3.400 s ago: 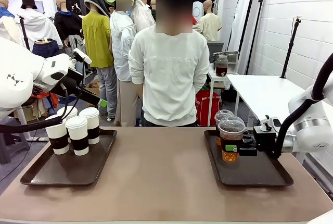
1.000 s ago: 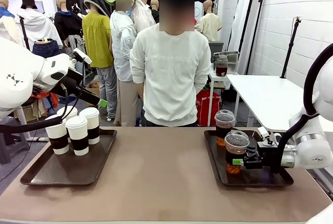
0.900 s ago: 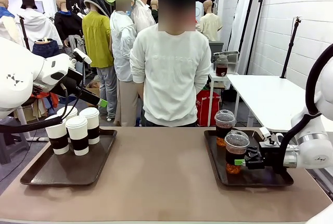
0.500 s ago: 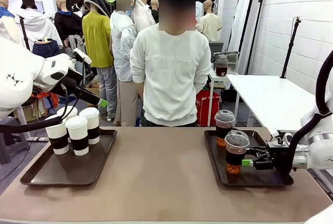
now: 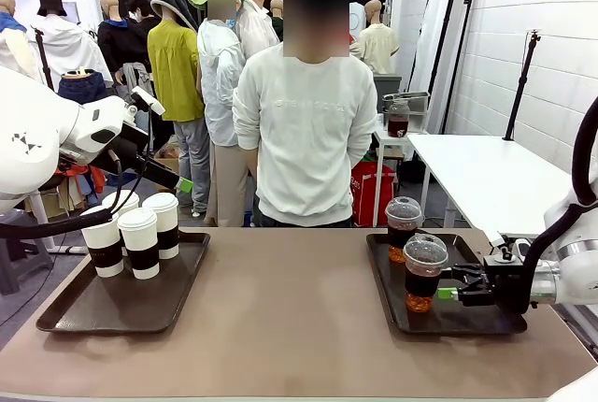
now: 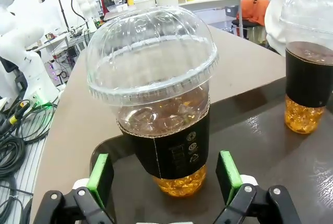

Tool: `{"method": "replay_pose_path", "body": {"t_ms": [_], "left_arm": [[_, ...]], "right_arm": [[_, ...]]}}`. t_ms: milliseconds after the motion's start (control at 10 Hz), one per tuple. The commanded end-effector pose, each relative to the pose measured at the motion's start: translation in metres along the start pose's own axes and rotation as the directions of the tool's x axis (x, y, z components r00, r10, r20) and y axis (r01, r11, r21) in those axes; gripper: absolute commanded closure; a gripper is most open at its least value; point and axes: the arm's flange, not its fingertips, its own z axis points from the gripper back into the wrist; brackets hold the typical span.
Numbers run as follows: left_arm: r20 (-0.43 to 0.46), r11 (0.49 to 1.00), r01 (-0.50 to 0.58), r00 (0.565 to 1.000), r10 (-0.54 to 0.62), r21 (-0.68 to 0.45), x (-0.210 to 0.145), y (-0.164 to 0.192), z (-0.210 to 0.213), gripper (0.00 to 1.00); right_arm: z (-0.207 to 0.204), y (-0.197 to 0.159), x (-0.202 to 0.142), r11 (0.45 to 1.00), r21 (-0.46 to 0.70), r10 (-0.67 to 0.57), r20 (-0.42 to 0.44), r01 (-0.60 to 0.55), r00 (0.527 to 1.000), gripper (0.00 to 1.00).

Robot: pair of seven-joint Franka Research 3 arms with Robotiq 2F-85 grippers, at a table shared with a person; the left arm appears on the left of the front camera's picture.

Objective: Distribute the coffee onto the tray.
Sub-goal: Pick up another iced Americano from the middle of the table and place it on the right Handle tray.

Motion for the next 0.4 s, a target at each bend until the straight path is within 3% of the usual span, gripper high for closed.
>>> {"method": "replay_pose_path", "body": {"t_ms": [0, 300], "left_arm": [[0.000, 1.000, 0.012, 1.000, -0.012, -0.003, -0.0011, 0.0010, -0.0004, 0.00], [0.000, 1.000, 0.012, 1.000, -0.012, -0.003, -0.0011, 0.0010, -0.0004, 0.00]], "right_arm": [[-0.0022, -0.0027, 0.0000, 1.000, 0.001, 0.003, 0.010, -0.003, 1.000, 0.00], [-0.0022, -0.0027, 0.0000, 1.000, 0.001, 0.003, 0.010, -0.003, 1.000, 0.00]]}}
